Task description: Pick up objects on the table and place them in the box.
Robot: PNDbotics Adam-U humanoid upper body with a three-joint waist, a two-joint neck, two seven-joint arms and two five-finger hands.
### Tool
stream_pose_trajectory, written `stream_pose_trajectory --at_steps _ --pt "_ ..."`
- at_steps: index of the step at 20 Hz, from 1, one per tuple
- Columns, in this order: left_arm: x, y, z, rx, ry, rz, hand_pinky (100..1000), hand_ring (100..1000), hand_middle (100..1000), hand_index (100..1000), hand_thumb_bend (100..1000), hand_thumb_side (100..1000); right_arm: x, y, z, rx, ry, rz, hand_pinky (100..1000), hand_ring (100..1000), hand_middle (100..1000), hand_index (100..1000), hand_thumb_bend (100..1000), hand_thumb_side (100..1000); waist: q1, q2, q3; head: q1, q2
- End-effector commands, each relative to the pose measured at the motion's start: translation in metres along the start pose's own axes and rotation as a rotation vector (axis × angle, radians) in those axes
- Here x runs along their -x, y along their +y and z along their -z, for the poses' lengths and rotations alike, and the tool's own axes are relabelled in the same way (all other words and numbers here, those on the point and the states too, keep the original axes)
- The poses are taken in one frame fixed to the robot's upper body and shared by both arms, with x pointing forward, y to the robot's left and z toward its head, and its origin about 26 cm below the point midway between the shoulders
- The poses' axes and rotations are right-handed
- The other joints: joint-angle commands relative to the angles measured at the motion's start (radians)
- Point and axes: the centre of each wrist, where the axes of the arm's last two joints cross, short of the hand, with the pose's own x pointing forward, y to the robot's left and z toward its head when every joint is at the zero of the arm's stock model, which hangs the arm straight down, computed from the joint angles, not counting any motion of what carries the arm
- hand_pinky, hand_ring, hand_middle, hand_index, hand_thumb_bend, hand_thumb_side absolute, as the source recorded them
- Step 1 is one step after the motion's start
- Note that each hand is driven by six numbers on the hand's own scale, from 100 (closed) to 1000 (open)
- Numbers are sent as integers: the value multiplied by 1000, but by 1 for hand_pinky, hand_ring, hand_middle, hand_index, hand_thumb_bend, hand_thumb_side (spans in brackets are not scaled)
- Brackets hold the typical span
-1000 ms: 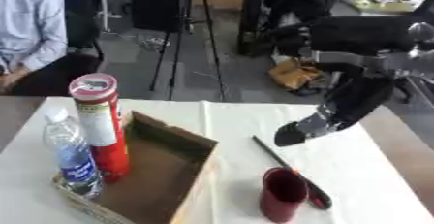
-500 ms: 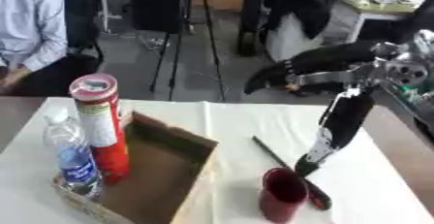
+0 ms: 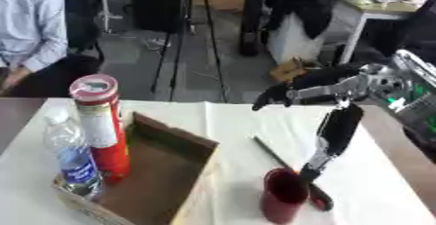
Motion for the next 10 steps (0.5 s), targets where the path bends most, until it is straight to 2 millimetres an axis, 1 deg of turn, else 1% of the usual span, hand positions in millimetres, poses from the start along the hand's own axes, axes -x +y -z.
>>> stream_pose_trajectory --at_steps 1,2,3,5,6,7,8,9,10 --pt "-4 1 5 6 -25 -4 953 847 860 804 100 975 11 -5 -11 9 36 52 816 961 1000 1000 874 410 5 -19 1 -2 6" --pt "-4 2 5 6 -25 -5 953 846 858 798 100 972 12 -4 -10 5 40 67 785 941 1000 1000 858 414 5 -19 0 -2 6" --pt "-4 1 5 9 -26 -6 953 845 856 795 100 971 14 0 -7 -16 58 78 781 945 1000 1000 839 377 5 -19 0 -3 7" --pt "-4 1 5 13 -25 -8 955 845 856 791 100 969 15 6 2 -56 91 75 742 942 1000 1000 811 393 4 -19 0 -4 8" --pt "-4 1 5 15 -24 -9 957 845 855 789 100 969 15 7 6 -70 101 67 713 945 1000 1000 791 356 3 -19 0 -4 9" --pt "-4 1 5 16 -22 -9 957 845 855 789 100 969 15 9 10 -82 109 58 713 945 1000 1000 791 356 3 -19 0 -4 9" --pt "-4 1 5 18 -21 -9 958 845 855 788 100 969 16 10 12 -90 113 52 707 947 1000 1000 784 382 3 -19 0 -4 9" --pt "-4 1 5 18 -20 -10 958 845 855 788 100 969 16 11 14 -96 113 48 707 947 1000 1000 784 382 3 -19 0 -3 9" --pt "-4 1 5 19 -20 -10 961 844 853 784 100 963 17 11 16 -100 112 45 672 950 1000 1000 718 445 3 -19 0 -3 9"
